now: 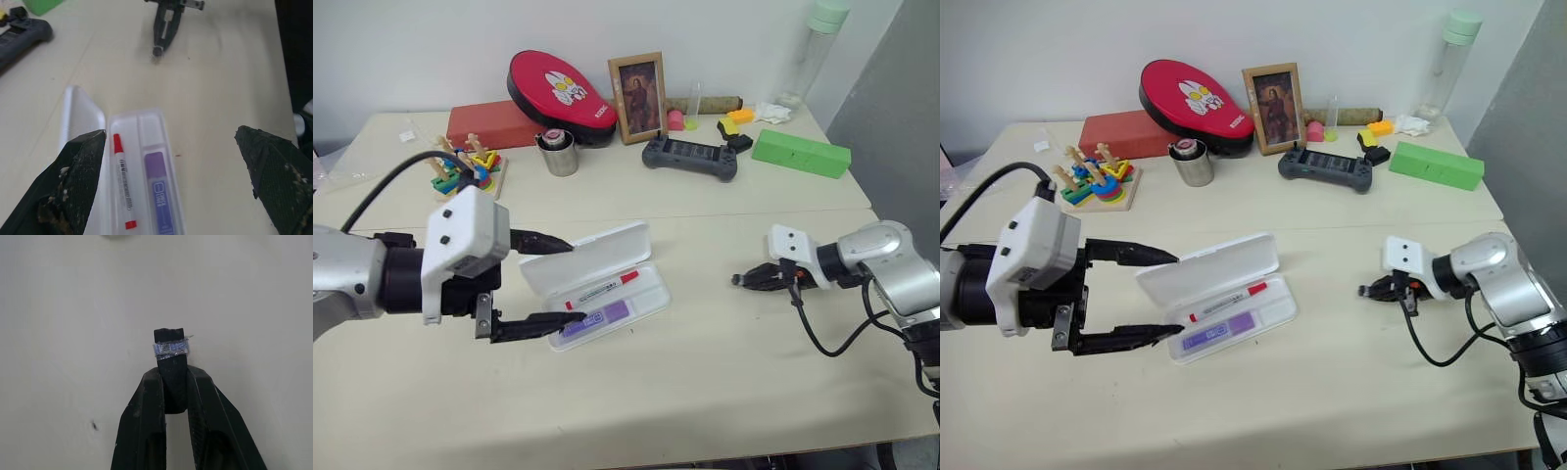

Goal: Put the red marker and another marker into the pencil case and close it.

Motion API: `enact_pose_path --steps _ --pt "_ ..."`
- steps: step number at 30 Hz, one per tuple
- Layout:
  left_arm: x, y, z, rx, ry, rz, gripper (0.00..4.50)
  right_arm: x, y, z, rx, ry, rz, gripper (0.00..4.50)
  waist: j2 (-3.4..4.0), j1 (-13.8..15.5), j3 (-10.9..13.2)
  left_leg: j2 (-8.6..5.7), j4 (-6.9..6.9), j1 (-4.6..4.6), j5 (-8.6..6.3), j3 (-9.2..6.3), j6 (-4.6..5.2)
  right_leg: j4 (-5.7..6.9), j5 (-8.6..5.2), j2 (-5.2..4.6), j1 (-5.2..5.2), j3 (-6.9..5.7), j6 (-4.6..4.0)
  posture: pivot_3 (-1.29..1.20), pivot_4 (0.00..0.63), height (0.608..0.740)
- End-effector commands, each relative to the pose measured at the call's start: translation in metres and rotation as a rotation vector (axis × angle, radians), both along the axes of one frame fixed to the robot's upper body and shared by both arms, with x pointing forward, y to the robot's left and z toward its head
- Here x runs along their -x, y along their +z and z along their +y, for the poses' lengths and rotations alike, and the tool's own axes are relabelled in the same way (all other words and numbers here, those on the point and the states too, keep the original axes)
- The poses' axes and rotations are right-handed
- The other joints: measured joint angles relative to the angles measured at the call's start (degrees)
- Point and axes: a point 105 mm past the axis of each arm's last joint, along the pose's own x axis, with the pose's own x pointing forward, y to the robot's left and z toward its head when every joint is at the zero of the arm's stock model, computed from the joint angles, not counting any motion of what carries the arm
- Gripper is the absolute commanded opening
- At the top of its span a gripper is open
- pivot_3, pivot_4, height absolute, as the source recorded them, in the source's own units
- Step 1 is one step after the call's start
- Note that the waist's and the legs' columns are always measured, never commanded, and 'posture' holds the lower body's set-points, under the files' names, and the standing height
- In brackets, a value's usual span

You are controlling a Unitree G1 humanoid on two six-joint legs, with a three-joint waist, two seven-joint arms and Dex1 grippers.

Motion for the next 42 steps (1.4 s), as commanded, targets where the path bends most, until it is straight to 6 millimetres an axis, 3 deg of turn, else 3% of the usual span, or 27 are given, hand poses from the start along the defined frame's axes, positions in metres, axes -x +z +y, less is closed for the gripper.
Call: enact_pose_path --steps 1,8,14,19,28,29,34,37,42 --pt "-0.005 0.016 0.008 0.033 0.069 -0.080 4.50 0.012 0.024 0.036 -0.042 0.173 -0.089 0.25 0.00 0.0 0.0 0.00 0.00 0.00 0.00 0.00 0.00 0.00 0.00 0.00 0.00 0.00 0.00 0.00 0.150 0.740" --pt "-0.011 0.021 0.016 0.031 0.129 -0.122 4.50 0.019 0.024 0.096 -0.088 0.377 -0.162 0.25 -0.01 0.0 0.0 0.00 0.00 0.00 0.00 -0.02 -0.01 0.00 0.00 0.00 -0.01 -0.02 0.00 0.00 0.150 0.740" --pt "-0.013 0.021 0.016 0.026 0.136 -0.131 4.50 0.012 0.015 0.127 -0.095 0.436 -0.195 0.25 -0.01 -0.2 0.0 0.00 -0.01 0.00 0.03 -0.03 -0.06 0.01 0.00 0.00 -0.02 -0.03 0.00 0.00 0.150 0.740" --pt "-0.013 0.021 0.017 0.022 0.141 -0.135 4.50 0.006 0.006 0.135 -0.081 0.451 -0.209 0.25 -0.02 0.0 0.0 0.00 -0.01 0.00 0.04 -0.05 -0.07 0.01 0.00 0.00 -0.02 -0.05 0.00 0.00 0.150 0.740" --pt "-0.014 0.021 0.017 0.025 0.146 -0.143 4.50 0.000 -0.006 0.129 -0.031 0.477 -0.211 0.25 -0.02 -0.1 0.0 0.01 -0.02 0.00 0.05 -0.05 -0.08 0.03 0.00 0.01 -0.03 -0.04 0.00 0.00 0.150 0.740" --pt "-0.014 0.021 0.017 0.026 0.146 -0.144 4.50 0.000 -0.006 0.129 -0.029 0.479 -0.212 0.81 -0.02 -0.1 0.0 0.01 -0.02 0.00 0.05 -0.05 -0.08 0.03 0.00 0.01 -0.03 -0.04 -0.01 0.00 0.150 0.740" --pt "-0.014 0.020 0.017 0.031 0.147 -0.145 4.50 0.000 -0.006 0.129 -0.029 0.484 -0.214 1.87 -0.02 -0.1 0.0 0.01 -0.02 0.00 0.05 -0.05 -0.08 0.03 0.00 0.01 -0.02 -0.04 -0.01 0.00 0.150 0.740" --pt "-0.015 0.020 0.017 0.034 0.148 -0.145 4.50 0.000 -0.003 0.129 -0.035 0.483 -0.215 2.82 -0.02 -0.1 0.0 0.01 -0.02 0.00 0.05 -0.05 -0.09 0.03 0.00 0.01 -0.02 -0.04 -0.01 0.00 0.150 0.740" --pt "-0.015 0.021 0.016 0.046 0.148 -0.145 4.50 0.000 0.014 0.132 -0.101 0.454 -0.211 3.94 -0.02 -0.1 0.0 0.01 -0.02 0.00 0.05 -0.05 -0.09 0.03 0.00 0.01 -0.02 -0.05 -0.01 0.00 0.150 0.740"
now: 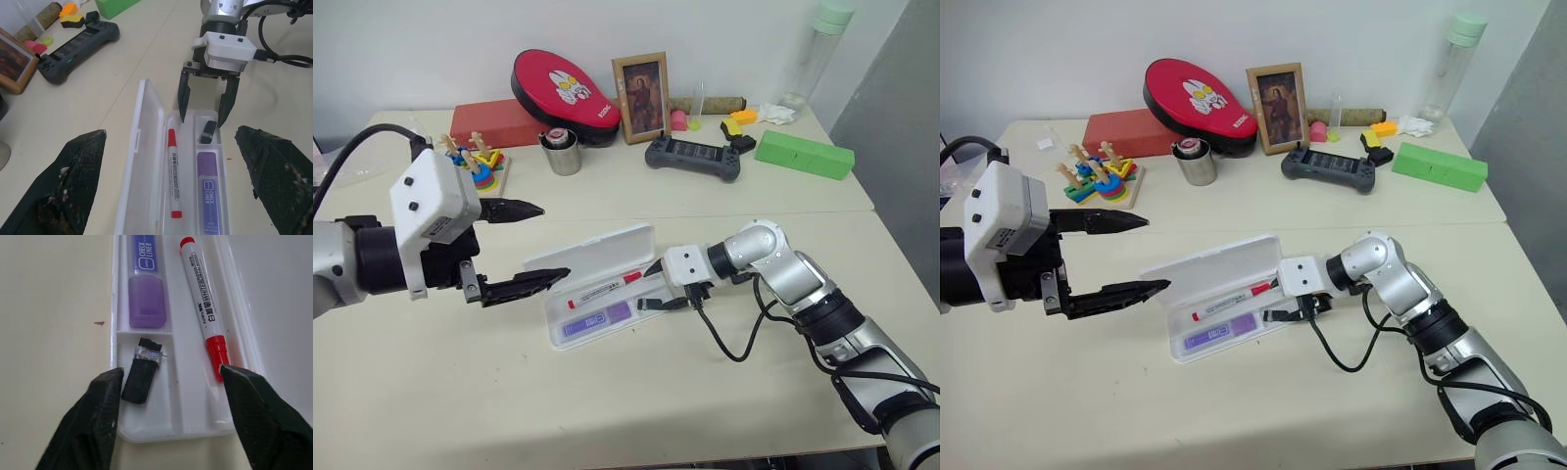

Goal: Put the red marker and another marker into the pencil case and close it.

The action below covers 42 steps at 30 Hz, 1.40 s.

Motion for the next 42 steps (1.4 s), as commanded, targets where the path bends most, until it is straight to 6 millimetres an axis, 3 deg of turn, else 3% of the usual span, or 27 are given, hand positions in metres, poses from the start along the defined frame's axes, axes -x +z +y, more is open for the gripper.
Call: enact_pose_path --steps 1,8,13,19,25,33,37,38,39,42 --pt "0.000 0.008 -0.001 0.012 -0.003 -0.045 4.50 0.004 0.032 0.008 -0.096 0.017 -0.010 4.23 0.00 0.0 0.0 0.00 0.00 0.00 0.00 0.00 0.00 0.00 0.00 0.00 0.00 0.00 0.00 0.00 0.150 0.740" --pt "-0.004 0.009 0.001 0.035 0.009 -0.055 4.50 0.014 0.071 0.001 -0.239 -0.021 0.074 4.23 0.00 0.1 0.0 0.00 0.00 0.00 0.00 -0.01 -0.01 0.01 0.00 0.00 0.00 0.00 0.00 0.00 0.150 0.740" --pt "-0.012 0.016 0.004 0.063 0.048 -0.107 4.50 0.019 0.089 -0.017 -0.279 -0.051 0.107 4.23 0.00 0.3 0.0 0.00 0.00 0.00 0.00 -0.01 0.00 0.02 0.00 0.00 0.00 0.00 0.00 0.00 0.150 0.740" --pt "-0.036 0.019 0.022 0.073 0.185 -0.190 4.50 0.034 0.098 -0.043 -0.279 -0.044 0.122 4.23 0.00 1.0 0.0 -0.01 -0.01 0.00 0.00 0.01 0.00 -0.01 0.00 0.00 -0.02 0.01 0.00 0.00 0.150 0.740" --pt "-0.045 0.010 0.029 0.084 0.208 -0.181 4.50 0.036 0.102 -0.048 -0.310 -0.103 0.138 4.23 0.00 0.9 0.0 0.00 -0.01 0.00 0.00 0.01 0.00 0.00 0.00 0.00 -0.03 0.01 0.00 0.00 0.150 0.740" --pt "-0.051 -0.006 0.039 0.093 0.248 -0.160 4.50 0.029 0.092 -0.055 -0.323 -0.199 0.153 4.23 0.00 1.1 0.0 -0.01 -0.01 -0.01 0.00 0.02 0.01 0.00 0.00 0.00 -0.04 0.01 0.00 0.00 0.150 0.740" --pt "-0.055 -0.010 0.044 0.101 0.271 -0.156 4.50 0.029 0.090 -0.057 -0.321 -0.206 0.160 4.06 0.00 1.1 0.0 -0.01 -0.01 -0.01 0.00 0.02 0.01 -0.01 0.00 0.00 -0.03 0.01 0.00 0.00 0.150 0.740" --pt "-0.055 -0.011 0.044 0.103 0.271 -0.156 4.50 0.030 0.090 -0.057 -0.320 -0.206 0.161 3.66 0.00 1.1 0.0 -0.01 -0.01 -0.01 0.00 0.02 0.01 -0.01 0.00 0.00 -0.03 0.01 0.00 0.00 0.150 0.740" --pt "-0.056 -0.011 0.044 0.104 0.271 -0.156 4.50 0.030 0.090 -0.058 -0.319 -0.204 0.162 3.60 0.00 1.1 0.0 -0.01 -0.01 -0.01 0.00 0.01 0.01 -0.01 0.00 0.00 -0.03 0.01 0.00 0.00 0.150 0.740" --pt "-0.057 -0.012 0.044 0.108 0.273 -0.157 4.50 0.032 0.090 -0.058 -0.316 -0.200 0.163 2.86 0.00 1.1 0.0 -0.01 -0.01 -0.01 0.00 0.01 0.00 -0.02 0.00 0.00 -0.03 0.01 0.00 0.00 0.150 0.740"
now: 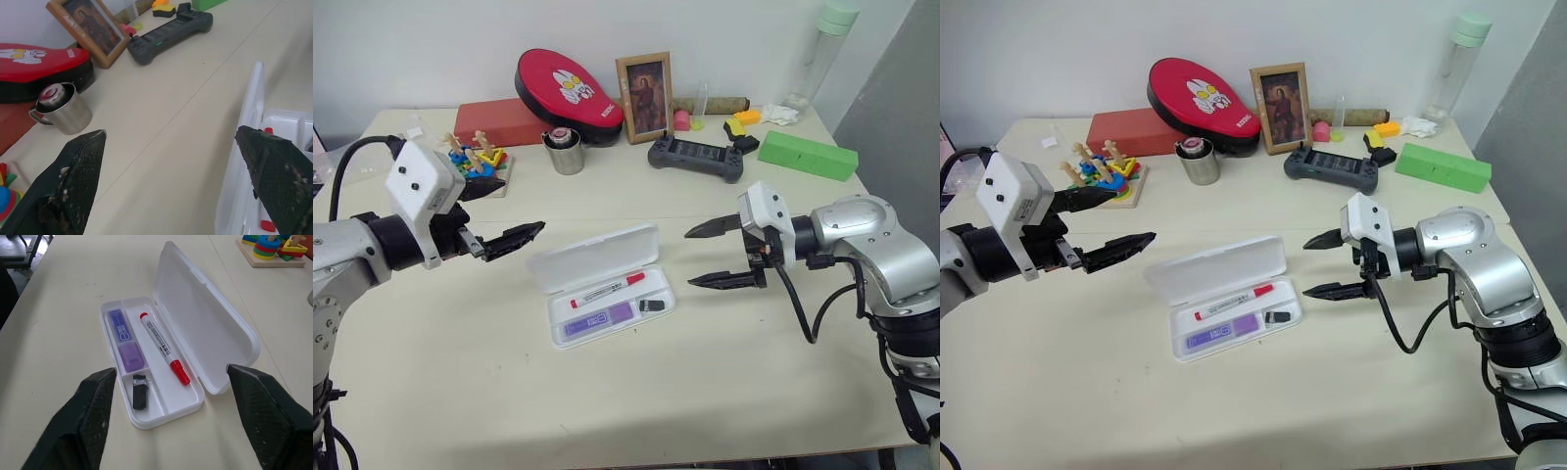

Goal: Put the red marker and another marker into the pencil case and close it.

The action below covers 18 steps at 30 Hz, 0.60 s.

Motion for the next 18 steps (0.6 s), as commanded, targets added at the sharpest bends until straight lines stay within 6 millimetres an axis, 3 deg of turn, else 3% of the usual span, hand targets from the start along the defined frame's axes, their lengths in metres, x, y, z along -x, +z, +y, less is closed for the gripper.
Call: enact_pose_path --steps 1,13,18 --pt "0.0004 0.0043 -0.0015 -0.009 -0.006 -0.034 4.50 0.0059 0.0119 -0.0025 -0.011 0.015 -0.046 2.63 0.00 0.0 0.0 0.00 0.00 0.00 0.00 0.00 0.00 0.00 0.00 0.00 0.00 0.00 0.00 0.00 0.150 0.740" --pt "-0.0007 0.0022 -0.0009 0.000 -0.004 -0.029 4.50 0.0104 0.0118 -0.0033 -0.006 0.035 -0.036 0.04 0.00 0.0 0.0 0.00 0.00 0.00 0.00 0.00 0.00 0.00 0.00 0.00 0.00 0.00 0.00 0.00 0.150 0.740" --pt "-0.0004 0.0017 -0.0007 0.001 -0.004 -0.026 4.50 0.0093 0.0138 -0.0025 -0.016 0.023 -0.047 0.04 0.00 0.0 0.0 0.00 0.00 0.00 0.00 0.00 0.00 0.00 0.00 0.00 0.00 0.00 0.00 0.00 0.150 0.740"
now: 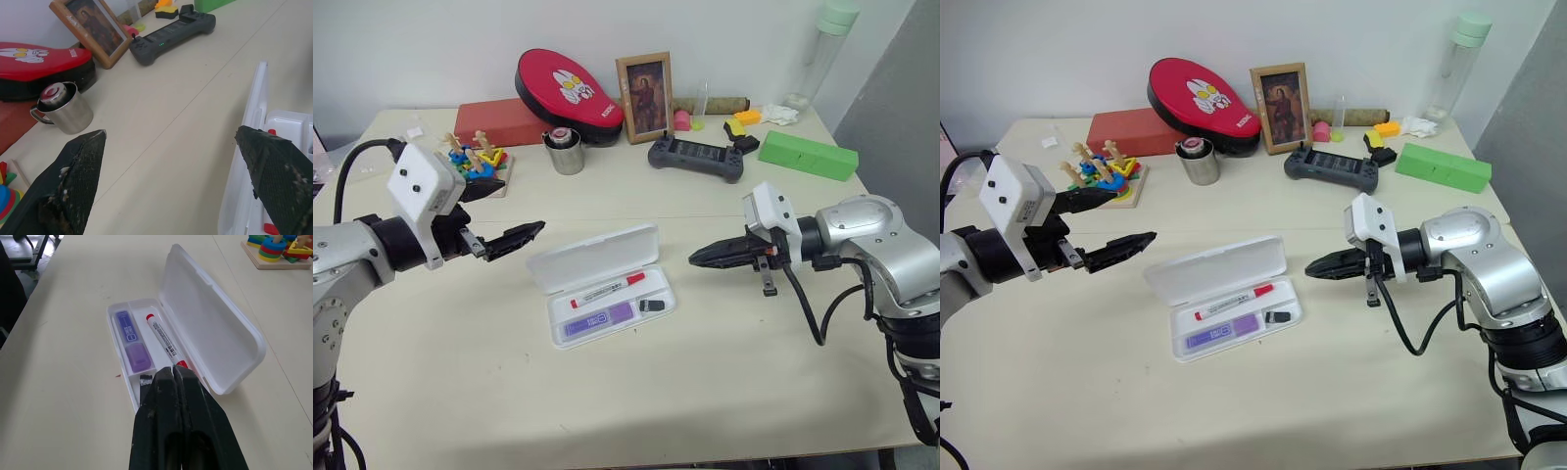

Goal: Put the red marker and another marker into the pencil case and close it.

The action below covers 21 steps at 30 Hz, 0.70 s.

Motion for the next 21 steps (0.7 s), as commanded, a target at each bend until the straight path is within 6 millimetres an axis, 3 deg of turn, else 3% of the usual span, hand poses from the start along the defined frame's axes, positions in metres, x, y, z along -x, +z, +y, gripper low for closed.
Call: enact_pose_path --steps 1,14,21 --pt "0.001 0.004 -0.001 -0.008 -0.008 -0.022 4.50 0.002 0.011 -0.001 -0.018 -0.006 -0.052 0.04 0.00 0.0 0.0 0.00 0.00 0.00 0.00 0.00 0.00 0.00 0.00 0.00 0.00 0.00 0.00 0.00 0.150 0.740" --pt "0.000 -0.004 0.012 -0.044 0.042 -0.002 4.50 0.000 0.013 0.000 -0.026 -0.008 -0.062 0.04 0.00 0.0 0.0 0.00 0.00 0.00 0.00 0.00 0.00 0.00 0.00 0.00 0.00 0.00 0.00 0.00 0.150 0.740" --pt "0.007 -0.009 0.012 -0.042 0.017 0.036 4.50 -0.016 0.015 -0.002 -0.014 -0.064 -0.101 0.04 0.00 0.0 0.0 0.00 -0.01 0.00 0.00 0.00 0.00 0.00 0.00 0.00 -0.01 0.00 0.00 0.00 0.150 0.740"
